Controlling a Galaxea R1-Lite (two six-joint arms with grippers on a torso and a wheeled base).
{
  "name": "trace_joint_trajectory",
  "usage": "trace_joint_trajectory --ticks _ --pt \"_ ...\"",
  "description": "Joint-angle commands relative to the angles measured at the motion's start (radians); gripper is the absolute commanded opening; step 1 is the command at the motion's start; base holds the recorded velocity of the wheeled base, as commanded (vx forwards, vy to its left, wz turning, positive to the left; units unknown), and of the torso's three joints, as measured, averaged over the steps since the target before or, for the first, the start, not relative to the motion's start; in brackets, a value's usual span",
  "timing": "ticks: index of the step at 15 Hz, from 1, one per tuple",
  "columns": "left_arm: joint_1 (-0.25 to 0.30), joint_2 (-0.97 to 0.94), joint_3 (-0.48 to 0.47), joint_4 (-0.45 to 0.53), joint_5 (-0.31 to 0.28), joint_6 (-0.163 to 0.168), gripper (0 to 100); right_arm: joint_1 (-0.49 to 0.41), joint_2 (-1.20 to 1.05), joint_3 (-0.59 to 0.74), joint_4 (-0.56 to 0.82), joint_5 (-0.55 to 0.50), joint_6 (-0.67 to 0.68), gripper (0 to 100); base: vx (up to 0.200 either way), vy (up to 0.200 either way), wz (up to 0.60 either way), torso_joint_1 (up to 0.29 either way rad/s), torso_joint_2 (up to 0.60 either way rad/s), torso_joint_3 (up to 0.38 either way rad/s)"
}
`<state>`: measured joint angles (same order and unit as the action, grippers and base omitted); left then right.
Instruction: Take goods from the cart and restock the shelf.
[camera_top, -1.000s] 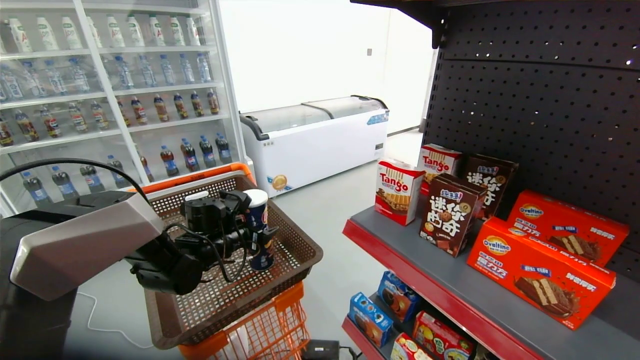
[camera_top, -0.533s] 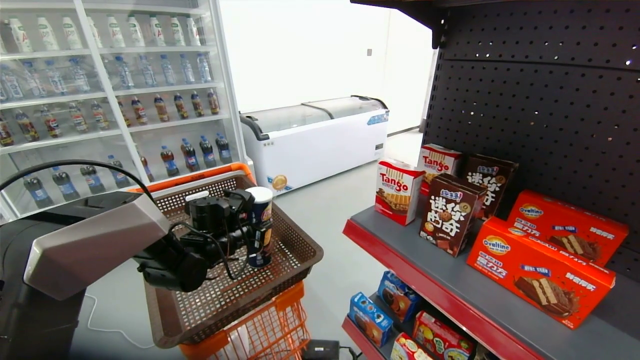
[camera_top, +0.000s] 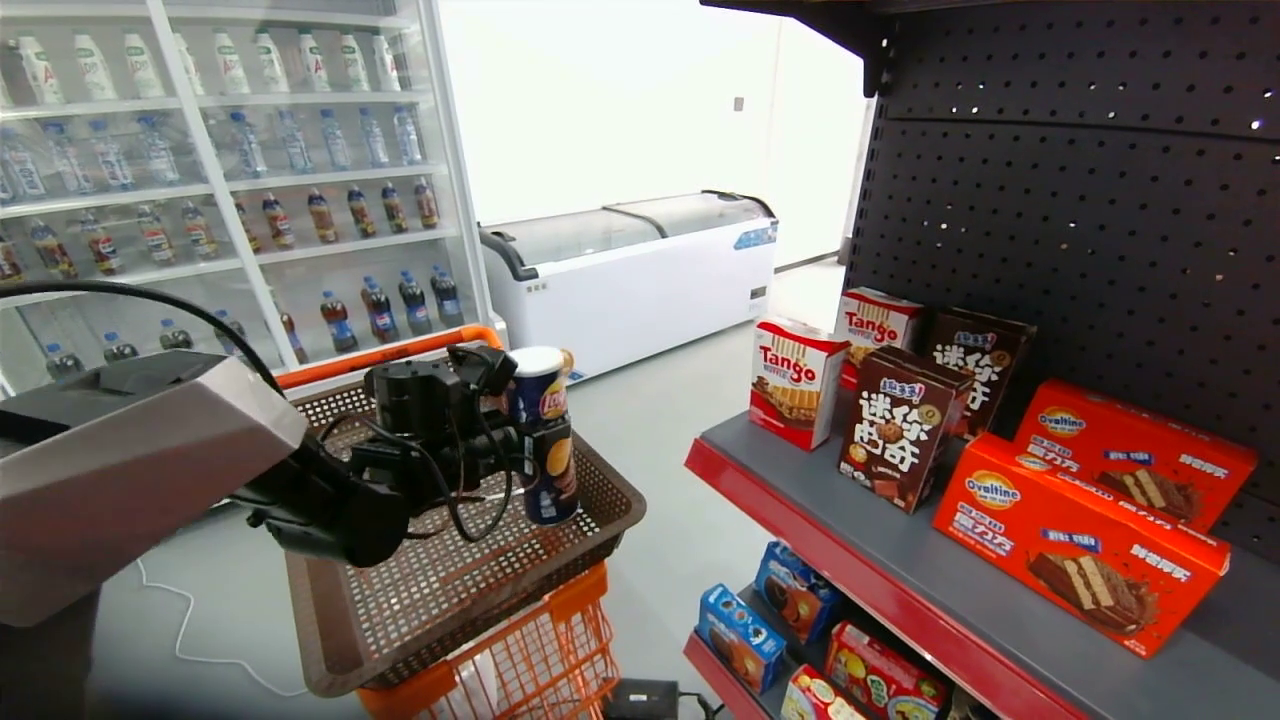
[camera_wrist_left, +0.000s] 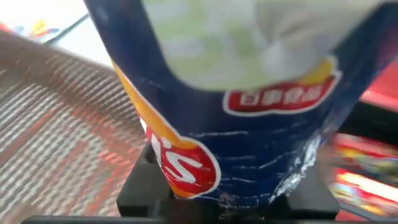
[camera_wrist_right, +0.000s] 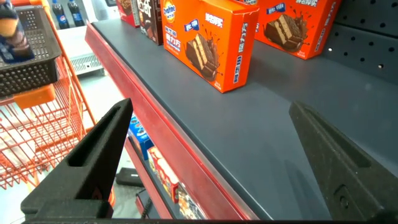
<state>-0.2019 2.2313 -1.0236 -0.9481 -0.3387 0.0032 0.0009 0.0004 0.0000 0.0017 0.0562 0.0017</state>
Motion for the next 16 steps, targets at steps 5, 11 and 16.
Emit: trace_joint_trajectory --ticks 5,11,16 --pt "-0.027 -0.306 0.108 0.071 -0.241 -0.019 0 0.001 0.000 0.000 0.000 0.001 0.000 100 0.000 0.000 0.00 0.000 0.00 0.000" --pt "-0.071 -0.634 0.227 0.259 -0.405 -0.015 0 0.001 0.000 0.000 0.000 0.001 0.000 100 0.000 0.000 0.00 0.000 0.00 0.000" --pt "-0.169 -0.653 0.217 0.276 -0.404 -0.015 0 0.001 0.000 0.000 0.000 0.001 0.000 100 0.000 0.000 0.00 0.000 0.00 0.000"
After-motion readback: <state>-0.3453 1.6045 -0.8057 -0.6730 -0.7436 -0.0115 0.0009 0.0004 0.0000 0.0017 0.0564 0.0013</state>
